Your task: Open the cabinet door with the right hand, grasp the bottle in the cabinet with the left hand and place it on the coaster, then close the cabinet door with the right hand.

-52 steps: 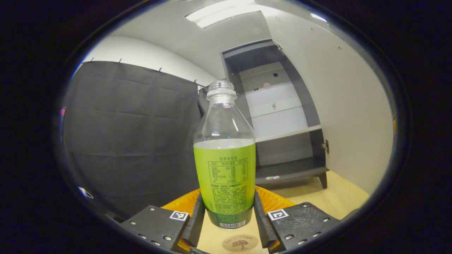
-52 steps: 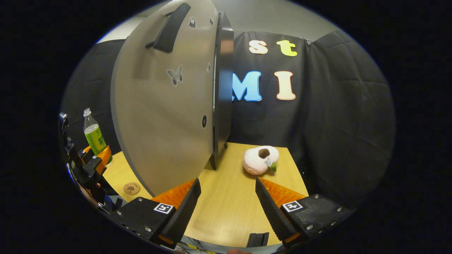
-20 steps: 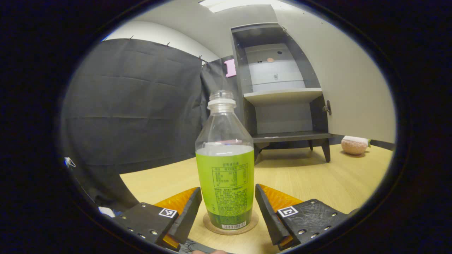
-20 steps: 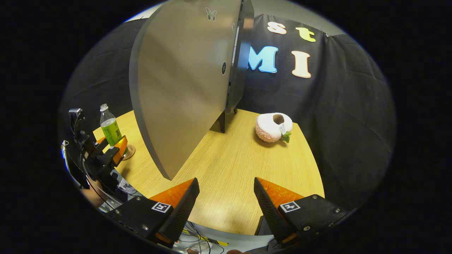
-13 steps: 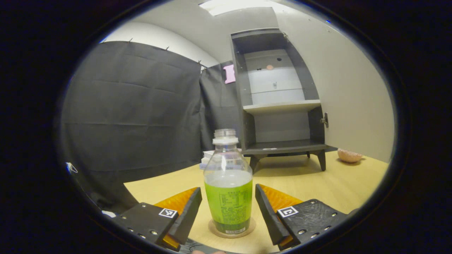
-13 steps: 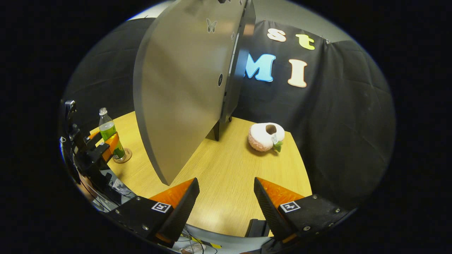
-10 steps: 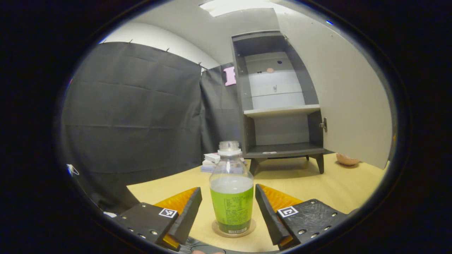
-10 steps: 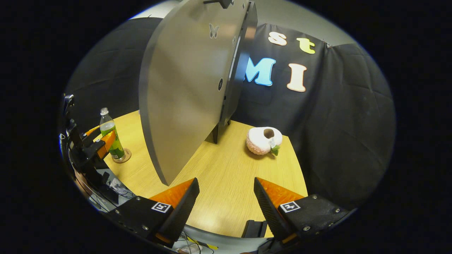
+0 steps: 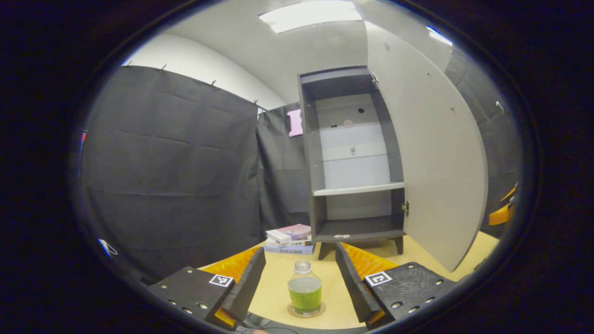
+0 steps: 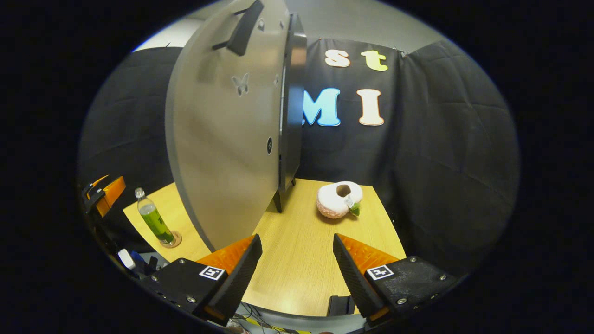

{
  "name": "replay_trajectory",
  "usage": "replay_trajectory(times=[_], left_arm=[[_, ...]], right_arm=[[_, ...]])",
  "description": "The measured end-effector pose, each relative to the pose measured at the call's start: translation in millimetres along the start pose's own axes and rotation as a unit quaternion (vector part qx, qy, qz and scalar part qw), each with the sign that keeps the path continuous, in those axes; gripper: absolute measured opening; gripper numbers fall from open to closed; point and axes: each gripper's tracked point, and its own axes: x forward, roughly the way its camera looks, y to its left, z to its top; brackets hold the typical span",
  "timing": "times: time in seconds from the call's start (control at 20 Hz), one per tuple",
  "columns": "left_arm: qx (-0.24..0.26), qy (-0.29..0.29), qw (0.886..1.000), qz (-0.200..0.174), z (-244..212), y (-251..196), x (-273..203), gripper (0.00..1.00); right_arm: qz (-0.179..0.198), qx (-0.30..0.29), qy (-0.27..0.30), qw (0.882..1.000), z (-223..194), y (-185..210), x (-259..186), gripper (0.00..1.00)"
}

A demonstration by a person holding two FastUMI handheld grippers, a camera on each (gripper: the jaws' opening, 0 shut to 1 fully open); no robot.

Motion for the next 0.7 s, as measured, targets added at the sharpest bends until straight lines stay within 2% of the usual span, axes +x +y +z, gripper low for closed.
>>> replay_trajectory(times=[0.05,0.15,0.3,0.45,0.6,0.65,0.7], left_arm=[[-0.005,0.000,1.000,-0.012,18.4,-3.7,-3.4,0.87],[-0.009,-0.002,1.000,-0.023,53.3,-6.7,-3.1,0.87],[0.003,-0.016,1.000,-0.022,95.7,-4.4,-6.9,0.83],[0.011,-0.010,1.000,-0.020,113.1,-2.8,-10.3,0.89],[0.009,-0.010,1.000,-0.028,129.7,-3.6,-14.3,0.90],[0.013,-0.013,0.999,-0.026,135.0,0.0,-14.8,0.87],[0.017,-0.015,0.999,-0.025,140.0,3.6,-14.6,0.90]], right_arm=[[-0.002,0.014,-0.006,1.000,9.9,-3.9,-1.3,0.95],[-0.009,0.037,-0.030,0.999,37.3,-13.1,-7.6,0.95],[-0.014,0.065,-0.074,0.995,89.1,-20.8,-11.8,0.95],[-0.002,0.108,-0.120,0.987,142.0,-19.9,-17.9,0.95],[0.003,0.128,-0.156,0.979,179.6,-17.8,-23.7,0.94],[0.007,0.132,-0.162,0.978,188.5,-14.2,-24.1,0.94],[0.011,0.136,-0.168,0.976,195.7,-9.0,-23.9,0.95]])
